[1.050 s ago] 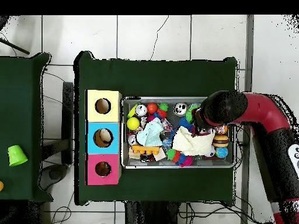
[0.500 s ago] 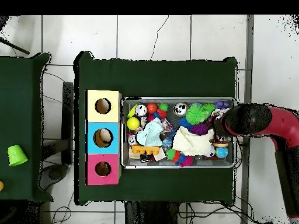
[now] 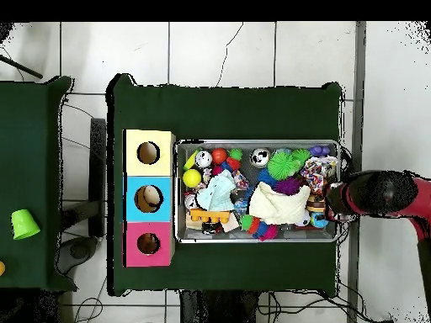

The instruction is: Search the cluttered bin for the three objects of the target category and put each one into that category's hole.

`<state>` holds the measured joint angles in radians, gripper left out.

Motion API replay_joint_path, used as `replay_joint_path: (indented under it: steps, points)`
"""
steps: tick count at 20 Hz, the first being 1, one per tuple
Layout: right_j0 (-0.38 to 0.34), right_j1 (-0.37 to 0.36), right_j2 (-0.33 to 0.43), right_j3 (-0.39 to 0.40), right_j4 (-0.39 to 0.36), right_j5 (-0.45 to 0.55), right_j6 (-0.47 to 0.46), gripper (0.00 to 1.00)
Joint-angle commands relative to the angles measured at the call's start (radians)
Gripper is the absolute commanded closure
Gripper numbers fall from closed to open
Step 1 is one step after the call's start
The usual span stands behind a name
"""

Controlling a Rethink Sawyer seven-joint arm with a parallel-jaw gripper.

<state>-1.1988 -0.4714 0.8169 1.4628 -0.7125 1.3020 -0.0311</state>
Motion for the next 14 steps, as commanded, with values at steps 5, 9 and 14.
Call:
replay_joint_path:
  steps: [5, 9, 14]
  points:
    - [-0.038, -0.016, 0.001, 0.057, -0.047, -0.021, -0.216, 0.00]
    - [-0.048, 0.005, -0.005, 0.032, -0.052, -0.033, -0.207, 0.00]
    - [-0.074, 0.025, -0.015, -0.034, -0.054, -0.007, -0.237, 0.00]
